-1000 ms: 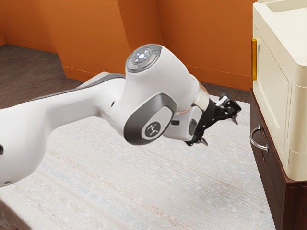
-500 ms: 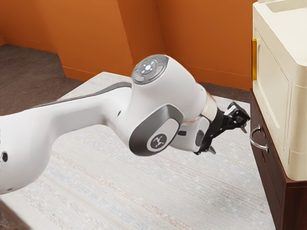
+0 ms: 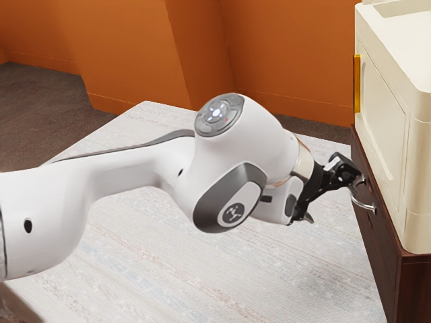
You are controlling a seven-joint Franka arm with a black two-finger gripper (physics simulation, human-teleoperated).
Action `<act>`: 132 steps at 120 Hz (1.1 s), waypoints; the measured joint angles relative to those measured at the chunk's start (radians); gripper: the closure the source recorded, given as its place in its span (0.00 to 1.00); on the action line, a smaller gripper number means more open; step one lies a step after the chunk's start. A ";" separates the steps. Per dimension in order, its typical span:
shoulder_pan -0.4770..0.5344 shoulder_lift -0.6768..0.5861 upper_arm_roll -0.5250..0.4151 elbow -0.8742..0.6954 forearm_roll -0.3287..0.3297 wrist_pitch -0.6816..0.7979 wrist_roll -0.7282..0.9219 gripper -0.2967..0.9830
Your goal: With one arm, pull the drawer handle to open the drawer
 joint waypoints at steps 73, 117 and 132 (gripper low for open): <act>0.001 -0.061 0.016 -0.120 -0.005 0.040 0.001 0.25; 0.030 -0.159 0.017 -0.226 0.019 0.041 0.003 0.23; 0.034 -0.198 0.017 -0.265 0.023 0.041 0.003 0.25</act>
